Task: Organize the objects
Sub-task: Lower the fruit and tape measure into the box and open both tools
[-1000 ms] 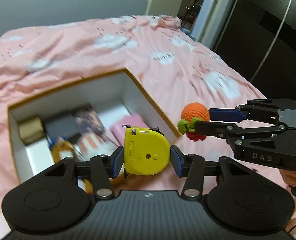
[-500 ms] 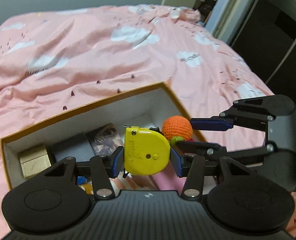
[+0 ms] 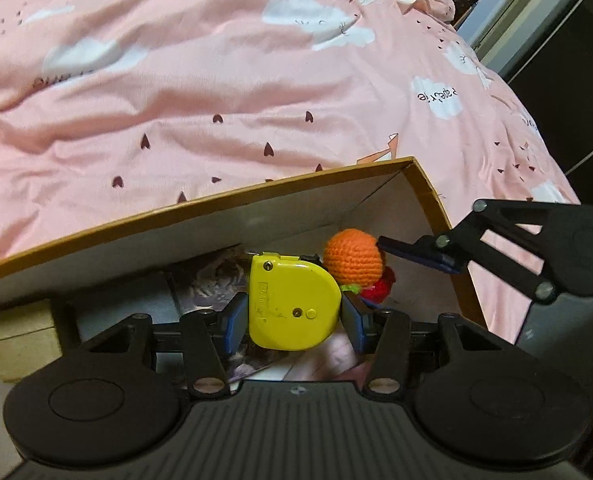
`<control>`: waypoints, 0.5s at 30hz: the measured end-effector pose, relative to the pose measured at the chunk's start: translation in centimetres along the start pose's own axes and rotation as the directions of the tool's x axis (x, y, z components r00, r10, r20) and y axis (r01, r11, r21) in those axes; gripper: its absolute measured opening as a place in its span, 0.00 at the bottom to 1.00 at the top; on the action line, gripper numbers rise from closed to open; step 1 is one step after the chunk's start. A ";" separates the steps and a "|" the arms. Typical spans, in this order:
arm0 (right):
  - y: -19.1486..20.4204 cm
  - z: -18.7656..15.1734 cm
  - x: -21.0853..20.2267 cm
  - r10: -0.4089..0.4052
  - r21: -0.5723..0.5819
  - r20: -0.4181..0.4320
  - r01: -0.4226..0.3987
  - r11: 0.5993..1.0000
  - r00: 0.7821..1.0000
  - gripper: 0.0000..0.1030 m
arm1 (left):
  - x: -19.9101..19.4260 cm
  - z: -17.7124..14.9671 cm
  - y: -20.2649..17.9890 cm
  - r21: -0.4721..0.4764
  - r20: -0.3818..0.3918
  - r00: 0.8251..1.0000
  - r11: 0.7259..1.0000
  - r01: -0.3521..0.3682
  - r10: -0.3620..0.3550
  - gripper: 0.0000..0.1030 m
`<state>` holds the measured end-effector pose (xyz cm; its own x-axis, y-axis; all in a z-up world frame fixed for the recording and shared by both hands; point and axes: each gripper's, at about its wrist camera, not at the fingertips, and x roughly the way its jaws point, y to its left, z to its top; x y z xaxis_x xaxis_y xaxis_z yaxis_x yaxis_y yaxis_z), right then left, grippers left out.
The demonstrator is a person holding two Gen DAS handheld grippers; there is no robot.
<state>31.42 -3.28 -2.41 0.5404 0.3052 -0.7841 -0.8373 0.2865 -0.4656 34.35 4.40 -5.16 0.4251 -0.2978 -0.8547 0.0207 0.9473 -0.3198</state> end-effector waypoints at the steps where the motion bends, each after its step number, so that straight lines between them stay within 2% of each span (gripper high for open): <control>1: 0.1 0.0 0.4 -0.004 -0.024 -0.009 0.003 1.000 1.000 0.33 | 0.3 0.2 0.2 -0.013 -0.006 1.000 1.000 0.011 -0.011 0.55; 4: 0.0 -0.3 1.2 -0.029 -0.061 -0.023 0.028 0.998 0.999 0.33 | 0.9 0.3 0.3 -0.041 -0.020 0.999 0.999 0.034 -0.035 0.55; 10: 0.1 -1.0 1.1 -0.050 -0.116 -0.005 0.049 0.992 0.999 0.34 | 2.1 0.3 0.3 -0.078 -0.048 0.998 0.996 0.033 -0.036 0.55; 13: 0.0 -1.4 0.7 -0.084 -0.133 0.006 0.084 0.987 0.996 0.42 | 2.6 0.1 0.3 -0.101 -0.061 0.997 0.994 0.035 -0.041 0.55; 15: -0.3 -1.6 0.1 -0.078 -0.127 0.018 0.079 0.989 0.997 0.43 | 2.8 0.0 0.3 -0.105 -0.065 0.997 0.994 0.030 -0.037 0.55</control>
<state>31.60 -4.77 -3.05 0.6052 0.2986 -0.7379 -0.7955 0.1925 -0.5745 35.52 3.86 -7.62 0.3640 -0.3400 -0.8671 -0.0613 0.9202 -0.3866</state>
